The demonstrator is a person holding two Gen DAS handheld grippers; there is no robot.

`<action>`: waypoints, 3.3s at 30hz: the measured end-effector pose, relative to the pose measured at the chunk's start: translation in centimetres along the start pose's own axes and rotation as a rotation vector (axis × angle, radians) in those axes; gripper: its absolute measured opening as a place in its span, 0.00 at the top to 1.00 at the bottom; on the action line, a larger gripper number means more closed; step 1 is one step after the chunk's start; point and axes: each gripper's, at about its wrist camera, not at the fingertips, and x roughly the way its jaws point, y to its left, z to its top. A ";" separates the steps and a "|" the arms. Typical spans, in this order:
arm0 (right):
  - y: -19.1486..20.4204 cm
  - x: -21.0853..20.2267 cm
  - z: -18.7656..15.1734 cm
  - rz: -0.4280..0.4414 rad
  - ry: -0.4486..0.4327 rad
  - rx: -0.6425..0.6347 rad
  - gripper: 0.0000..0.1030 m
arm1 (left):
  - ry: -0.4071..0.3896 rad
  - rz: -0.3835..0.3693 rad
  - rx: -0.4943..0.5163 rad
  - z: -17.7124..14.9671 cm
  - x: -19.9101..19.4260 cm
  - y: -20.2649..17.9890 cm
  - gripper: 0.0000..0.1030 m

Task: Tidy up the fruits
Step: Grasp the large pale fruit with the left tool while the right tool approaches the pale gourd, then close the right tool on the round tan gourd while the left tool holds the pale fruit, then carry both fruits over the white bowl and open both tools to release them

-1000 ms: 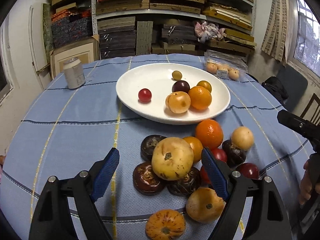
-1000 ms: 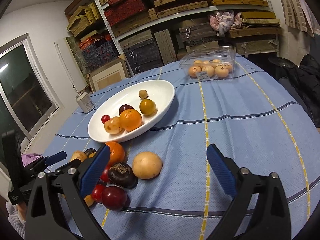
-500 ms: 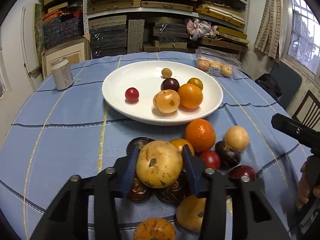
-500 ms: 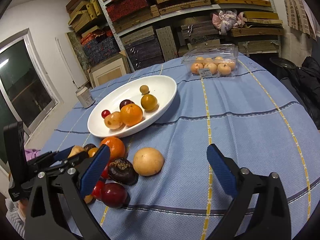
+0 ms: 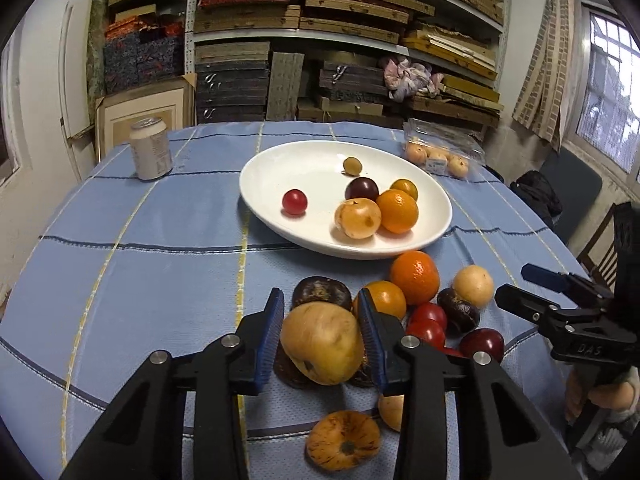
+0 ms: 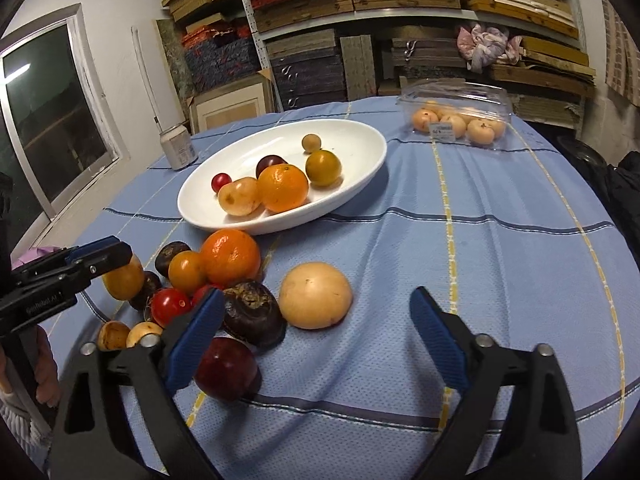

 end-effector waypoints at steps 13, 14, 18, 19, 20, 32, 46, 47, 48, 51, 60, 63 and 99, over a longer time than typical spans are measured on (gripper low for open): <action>-0.5 2.4 0.5 0.069 0.083 0.060 0.29 | 0.069 -0.007 -0.012 -1.8 0.1 0.6 0.56; -0.5 2.5 0.6 0.074 0.085 0.064 0.31 | 0.075 0.004 -0.013 -2.1 0.0 0.7 0.55; -0.5 3.3 0.8 0.075 0.112 0.064 0.38 | 0.119 0.015 -0.036 -2.9 0.5 1.4 0.56; -0.6 3.3 0.8 0.077 0.112 0.068 0.39 | 0.138 0.003 -0.051 -3.1 0.7 1.7 0.56; -0.7 3.4 0.8 0.076 0.116 0.071 0.40 | 0.145 0.003 -0.057 -3.3 0.7 1.8 0.58; -1.0 3.8 0.7 0.103 0.133 0.096 0.44 | 0.135 0.006 -0.038 -5.1 -0.9 1.7 0.55; -1.6 4.1 0.8 0.098 0.145 0.102 0.53 | 0.142 0.010 -0.048 -5.8 -1.6 1.9 0.50; -1.5 4.1 0.8 0.096 0.145 0.099 0.54 | 0.150 0.012 -0.043 -6.0 -1.6 1.8 0.50; -1.4 4.1 0.8 0.089 0.145 0.090 0.55 | 0.155 0.013 -0.037 -6.2 -1.7 1.7 0.53; -1.0 3.7 0.7 0.072 0.139 0.058 0.56 | 0.154 0.017 -0.032 -6.5 -2.1 1.7 0.54; -1.2 2.5 0.8 0.052 0.091 0.046 0.56 | 0.114 0.012 -0.052 -6.3 -2.7 2.2 0.54; -1.7 3.1 0.6 0.070 0.119 0.080 0.56 | 0.125 0.008 -0.063 -6.0 -2.3 2.5 0.55; -2.8 13.4 14.9 0.074 0.024 0.127 0.51 | 0.061 0.042 -0.078 12.0 13.8 5.0 0.49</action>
